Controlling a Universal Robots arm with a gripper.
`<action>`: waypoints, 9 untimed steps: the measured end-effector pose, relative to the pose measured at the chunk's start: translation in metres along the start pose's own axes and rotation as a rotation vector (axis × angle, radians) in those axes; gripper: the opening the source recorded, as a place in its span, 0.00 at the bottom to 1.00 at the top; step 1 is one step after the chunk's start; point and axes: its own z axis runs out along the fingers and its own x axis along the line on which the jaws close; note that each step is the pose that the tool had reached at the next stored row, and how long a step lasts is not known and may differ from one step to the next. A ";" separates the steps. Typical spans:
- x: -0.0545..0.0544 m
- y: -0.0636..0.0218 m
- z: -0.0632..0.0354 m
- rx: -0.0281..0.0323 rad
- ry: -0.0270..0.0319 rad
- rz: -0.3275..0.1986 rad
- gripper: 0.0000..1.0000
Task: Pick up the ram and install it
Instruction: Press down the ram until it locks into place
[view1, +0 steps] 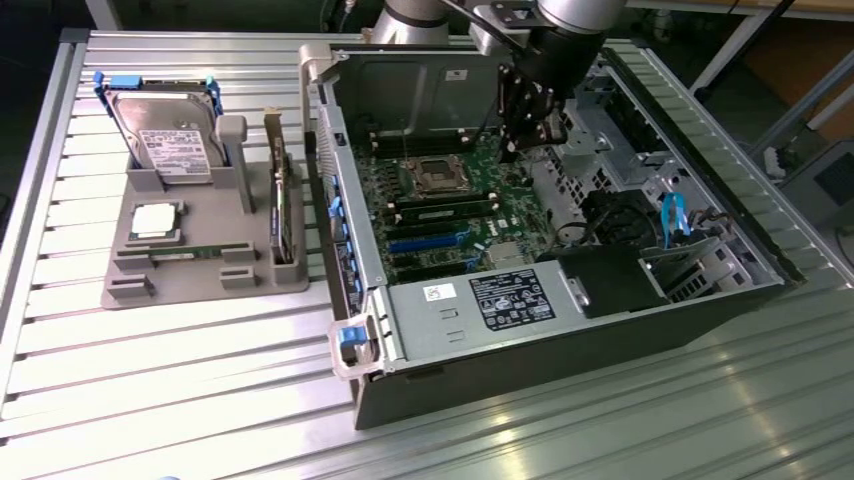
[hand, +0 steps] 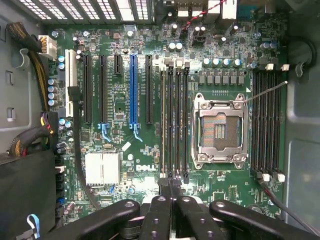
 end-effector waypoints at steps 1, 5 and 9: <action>0.000 0.0000 0.0000 0.0000 0.0000 0.000 0.09; 0.000 0.0000 0.0002 0.0002 -0.0009 0.046 0.09; 0.000 0.0000 0.0014 0.0009 -0.0043 0.230 0.09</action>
